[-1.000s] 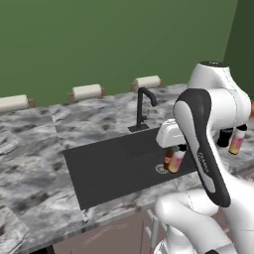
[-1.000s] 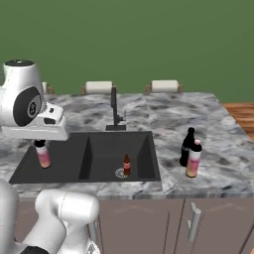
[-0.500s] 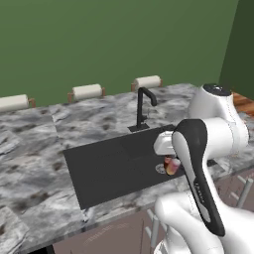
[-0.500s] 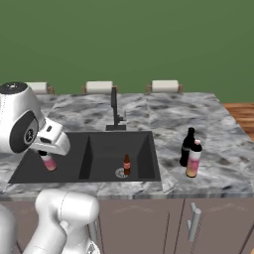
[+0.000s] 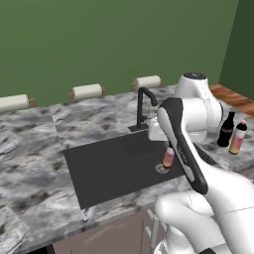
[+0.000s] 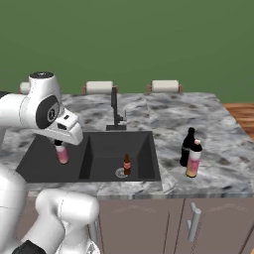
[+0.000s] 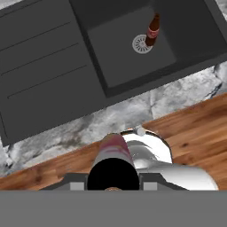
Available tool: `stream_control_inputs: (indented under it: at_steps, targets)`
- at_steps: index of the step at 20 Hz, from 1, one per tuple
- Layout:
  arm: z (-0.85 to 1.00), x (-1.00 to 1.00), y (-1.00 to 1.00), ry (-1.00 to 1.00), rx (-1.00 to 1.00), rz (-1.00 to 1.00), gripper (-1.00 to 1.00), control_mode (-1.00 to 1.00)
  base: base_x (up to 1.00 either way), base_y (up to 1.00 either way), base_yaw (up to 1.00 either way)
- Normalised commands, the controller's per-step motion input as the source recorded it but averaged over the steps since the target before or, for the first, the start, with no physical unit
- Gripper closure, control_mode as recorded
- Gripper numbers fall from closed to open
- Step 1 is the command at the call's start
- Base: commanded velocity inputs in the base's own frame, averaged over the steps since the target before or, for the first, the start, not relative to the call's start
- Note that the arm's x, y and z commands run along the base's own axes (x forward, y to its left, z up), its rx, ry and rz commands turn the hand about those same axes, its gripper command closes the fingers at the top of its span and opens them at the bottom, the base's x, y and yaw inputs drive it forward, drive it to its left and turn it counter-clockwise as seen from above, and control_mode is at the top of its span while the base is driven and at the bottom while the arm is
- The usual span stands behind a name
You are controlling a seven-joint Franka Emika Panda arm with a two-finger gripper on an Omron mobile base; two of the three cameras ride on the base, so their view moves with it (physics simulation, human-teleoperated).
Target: Place the large bottle from the dining counter next to the other large bottle outside the sink, and place the small bottle from the dining counter next to the other small bottle inside the sink.
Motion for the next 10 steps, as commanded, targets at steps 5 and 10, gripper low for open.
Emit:
stream_control_inputs:
  at_steps: [5,10]
  targets:
    - [-0.22,0.7,-0.01,0.05,0.0,0.0,1.0,-1.0,0.0,0.0,0.0]
    - [-0.63,0.5,0.0,-0.13,0.0,0.0,1.0,-1.0,0.0,0.0,0.0]
